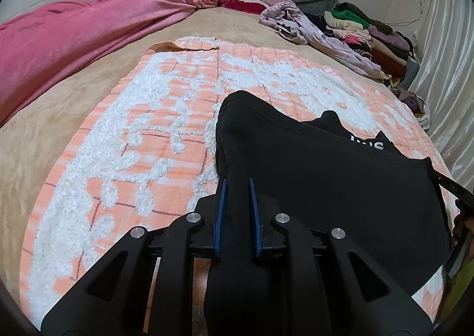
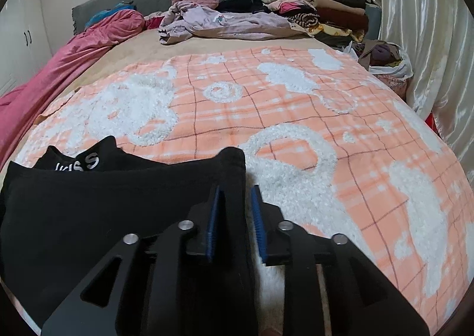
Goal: Fold small clothes
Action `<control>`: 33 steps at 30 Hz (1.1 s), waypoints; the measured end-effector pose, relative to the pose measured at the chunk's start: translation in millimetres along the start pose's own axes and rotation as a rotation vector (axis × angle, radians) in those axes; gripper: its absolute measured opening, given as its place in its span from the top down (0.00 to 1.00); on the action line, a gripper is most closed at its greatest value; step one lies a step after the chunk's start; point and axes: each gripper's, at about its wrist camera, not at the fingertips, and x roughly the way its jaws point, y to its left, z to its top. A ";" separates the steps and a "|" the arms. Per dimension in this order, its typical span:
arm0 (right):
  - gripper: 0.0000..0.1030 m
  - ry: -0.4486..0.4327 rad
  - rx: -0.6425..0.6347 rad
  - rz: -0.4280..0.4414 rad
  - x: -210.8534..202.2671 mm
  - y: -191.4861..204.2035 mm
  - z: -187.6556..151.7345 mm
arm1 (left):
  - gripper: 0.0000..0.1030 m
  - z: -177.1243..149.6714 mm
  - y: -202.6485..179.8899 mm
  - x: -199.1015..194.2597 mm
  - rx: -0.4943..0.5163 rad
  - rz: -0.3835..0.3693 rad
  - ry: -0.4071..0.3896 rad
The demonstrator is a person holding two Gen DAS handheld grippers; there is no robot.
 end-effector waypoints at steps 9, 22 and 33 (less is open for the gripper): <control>0.56 -0.044 0.023 0.037 -27.9 -0.3 -8.0 | 0.90 0.6 0.3 -2.9 -0.005 -0.001 -0.003; 0.54 -0.065 -0.076 0.151 -81.4 27.3 -55.9 | 0.86 -10.5 -1.5 -39.0 0.018 0.011 -0.037; 0.50 0.016 -0.084 0.151 -75.5 37.6 -87.4 | 0.73 -37.3 3.7 -29.6 0.030 0.040 0.058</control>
